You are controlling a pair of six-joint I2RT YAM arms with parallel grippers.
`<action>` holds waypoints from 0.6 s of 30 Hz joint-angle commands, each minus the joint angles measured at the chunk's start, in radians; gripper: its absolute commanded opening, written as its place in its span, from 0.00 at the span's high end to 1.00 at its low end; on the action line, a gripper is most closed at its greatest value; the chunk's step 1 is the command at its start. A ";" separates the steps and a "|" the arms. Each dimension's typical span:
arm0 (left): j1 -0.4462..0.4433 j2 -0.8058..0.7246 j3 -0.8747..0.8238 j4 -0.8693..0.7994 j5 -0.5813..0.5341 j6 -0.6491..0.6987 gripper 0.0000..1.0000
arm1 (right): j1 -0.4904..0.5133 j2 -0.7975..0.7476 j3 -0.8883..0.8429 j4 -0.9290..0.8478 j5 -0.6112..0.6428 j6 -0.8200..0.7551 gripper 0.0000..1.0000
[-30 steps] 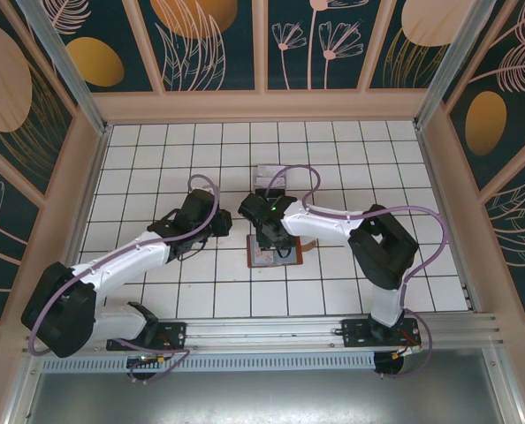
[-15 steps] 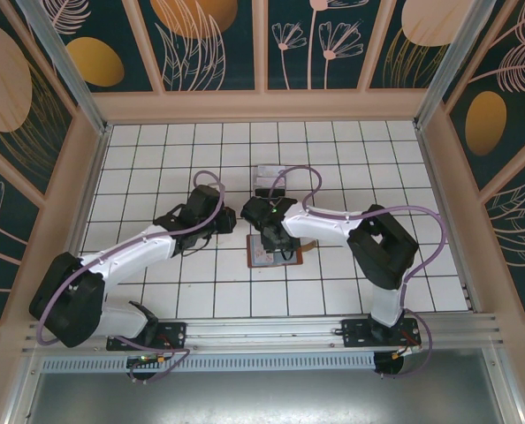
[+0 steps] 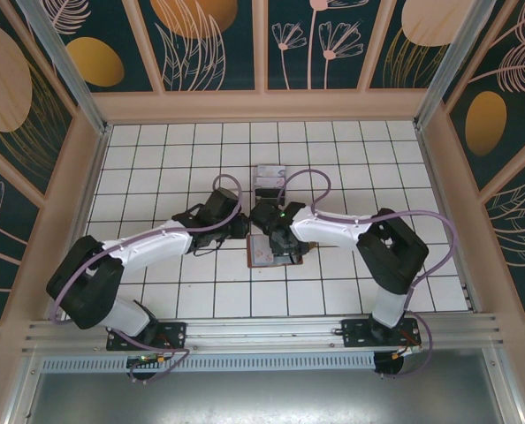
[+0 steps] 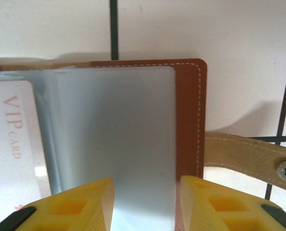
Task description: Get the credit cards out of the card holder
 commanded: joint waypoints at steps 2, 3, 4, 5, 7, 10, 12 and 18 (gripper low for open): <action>-0.018 0.030 0.042 -0.007 0.024 -0.020 0.80 | -0.014 -0.046 -0.040 0.020 0.006 0.034 0.57; -0.021 0.035 0.046 -0.009 0.026 -0.020 0.80 | -0.016 -0.049 -0.048 0.024 0.004 0.034 0.57; -0.023 0.039 0.050 -0.011 0.028 -0.019 0.80 | -0.019 -0.054 -0.057 0.032 0.001 0.034 0.56; -0.025 0.041 0.054 -0.012 0.033 -0.017 0.80 | -0.021 -0.060 -0.067 0.040 -0.006 0.034 0.56; -0.028 0.047 0.059 -0.014 0.035 -0.016 0.80 | -0.031 -0.071 -0.089 0.061 -0.025 0.036 0.55; -0.032 0.054 0.064 -0.018 0.039 -0.016 0.80 | -0.051 -0.098 -0.134 0.109 -0.070 0.043 0.54; -0.033 0.057 0.067 -0.020 0.044 -0.014 0.80 | -0.062 -0.121 -0.165 0.146 -0.100 0.048 0.54; -0.037 0.064 0.071 -0.020 0.054 -0.017 0.80 | -0.085 -0.171 -0.235 0.227 -0.173 0.055 0.54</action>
